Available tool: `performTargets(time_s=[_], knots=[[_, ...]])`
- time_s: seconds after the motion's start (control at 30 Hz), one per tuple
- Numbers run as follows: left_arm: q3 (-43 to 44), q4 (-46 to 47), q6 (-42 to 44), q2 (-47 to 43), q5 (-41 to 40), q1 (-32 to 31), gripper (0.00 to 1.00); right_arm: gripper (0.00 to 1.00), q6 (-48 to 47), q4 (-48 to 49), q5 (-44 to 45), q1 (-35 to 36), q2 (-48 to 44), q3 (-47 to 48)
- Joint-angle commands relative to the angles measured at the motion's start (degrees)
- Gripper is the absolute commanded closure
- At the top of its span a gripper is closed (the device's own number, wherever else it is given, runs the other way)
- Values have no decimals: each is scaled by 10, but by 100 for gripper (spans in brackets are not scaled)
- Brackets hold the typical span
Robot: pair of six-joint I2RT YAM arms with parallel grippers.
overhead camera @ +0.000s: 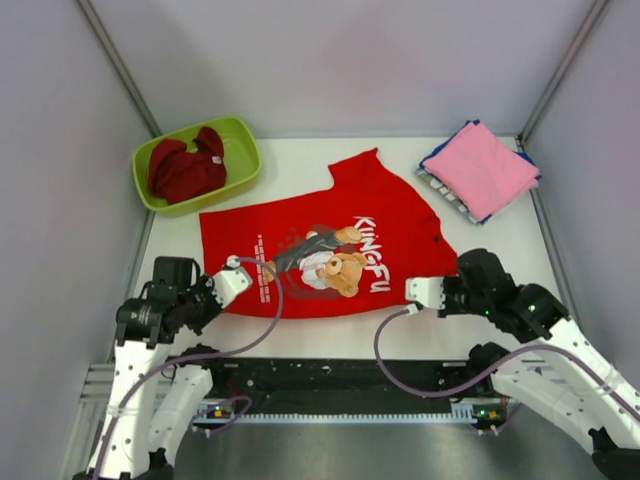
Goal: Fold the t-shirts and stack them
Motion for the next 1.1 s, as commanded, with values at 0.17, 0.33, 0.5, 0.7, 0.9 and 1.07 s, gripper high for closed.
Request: performTargets(time_s=[0.17,0.33,0.5,0.7,0.9,1.07], knots=[[-27,217,-76,166,-156,0,100,100,-81,328,26,-49,110,-47],[-17,290,-95,254,-202,0,100,100,-131,498,-6,-108,218,-61],[-36,340,-98,300,-219,0,100,100,-165,581,-52,-125,312,-33],[-69,401,-103,350,-234,0,100,100,-211,585,-83,-150,390,-4],[-60,419,-120,414,-244,0,100,100,-260,584,-91,-166,450,32],[-64,413,-131,441,-236,0,100,100,-269,574,-109,-177,490,50]])
